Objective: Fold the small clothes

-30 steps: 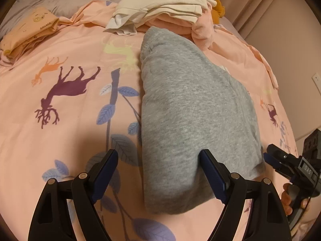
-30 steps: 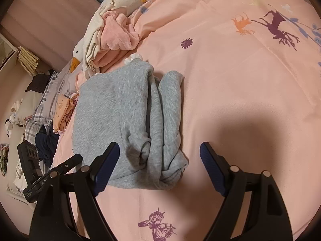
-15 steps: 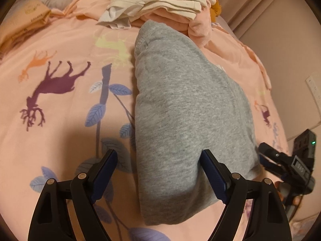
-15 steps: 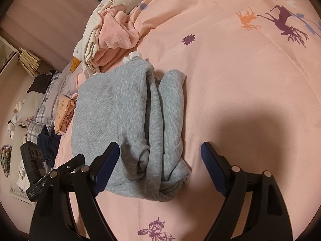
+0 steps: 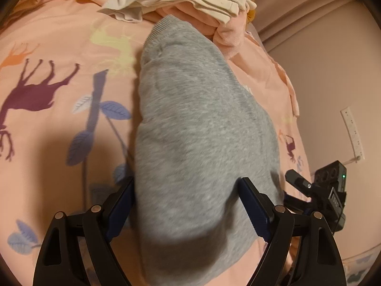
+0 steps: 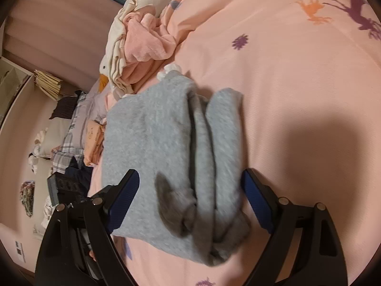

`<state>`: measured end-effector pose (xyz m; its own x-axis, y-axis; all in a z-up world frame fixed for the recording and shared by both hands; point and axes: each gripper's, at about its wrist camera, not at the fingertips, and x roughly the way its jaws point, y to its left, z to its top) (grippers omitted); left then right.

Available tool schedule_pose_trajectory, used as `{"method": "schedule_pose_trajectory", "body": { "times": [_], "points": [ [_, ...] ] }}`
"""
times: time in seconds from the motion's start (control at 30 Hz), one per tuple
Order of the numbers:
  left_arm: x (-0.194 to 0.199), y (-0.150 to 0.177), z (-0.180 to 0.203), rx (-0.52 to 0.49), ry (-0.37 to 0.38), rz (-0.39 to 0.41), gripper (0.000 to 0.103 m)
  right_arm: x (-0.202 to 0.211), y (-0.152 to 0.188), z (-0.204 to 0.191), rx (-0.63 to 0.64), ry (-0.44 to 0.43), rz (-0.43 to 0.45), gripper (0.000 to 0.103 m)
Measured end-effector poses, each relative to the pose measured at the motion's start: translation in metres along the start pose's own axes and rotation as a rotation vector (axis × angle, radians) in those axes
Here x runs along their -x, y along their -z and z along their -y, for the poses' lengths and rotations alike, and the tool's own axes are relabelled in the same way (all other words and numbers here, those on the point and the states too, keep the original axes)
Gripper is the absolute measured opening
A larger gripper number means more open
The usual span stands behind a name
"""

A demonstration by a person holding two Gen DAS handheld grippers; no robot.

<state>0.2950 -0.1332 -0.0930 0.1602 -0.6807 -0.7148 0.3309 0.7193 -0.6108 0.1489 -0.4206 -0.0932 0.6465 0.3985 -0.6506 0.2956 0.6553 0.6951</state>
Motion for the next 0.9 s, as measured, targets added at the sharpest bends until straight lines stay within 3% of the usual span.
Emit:
{"method": "schedule_pose_trajectory", "body": {
  "times": [0.13,0.4,0.63,0.9],
  "points": [
    [-0.008,-0.004,0.003,0.004,0.003,0.01,0.085,-0.014,-0.009,-0.007,0.004,-0.018,-0.008,0.088],
    [-0.014,-0.014,0.005,0.026,0.011,0.026,0.086,-0.041,-0.019,-0.022,0.003,-0.048,0.005,0.078],
    [-0.022,-0.012,0.016,-0.04,-0.064,0.037,0.086,-0.05,-0.017,-0.028,0.069,-0.04,0.038,0.076],
    [-0.023,-0.008,0.019,-0.085,-0.103,0.055,0.086,-0.047,-0.016,-0.024,0.095,-0.039,0.059,0.064]
  ]
}}
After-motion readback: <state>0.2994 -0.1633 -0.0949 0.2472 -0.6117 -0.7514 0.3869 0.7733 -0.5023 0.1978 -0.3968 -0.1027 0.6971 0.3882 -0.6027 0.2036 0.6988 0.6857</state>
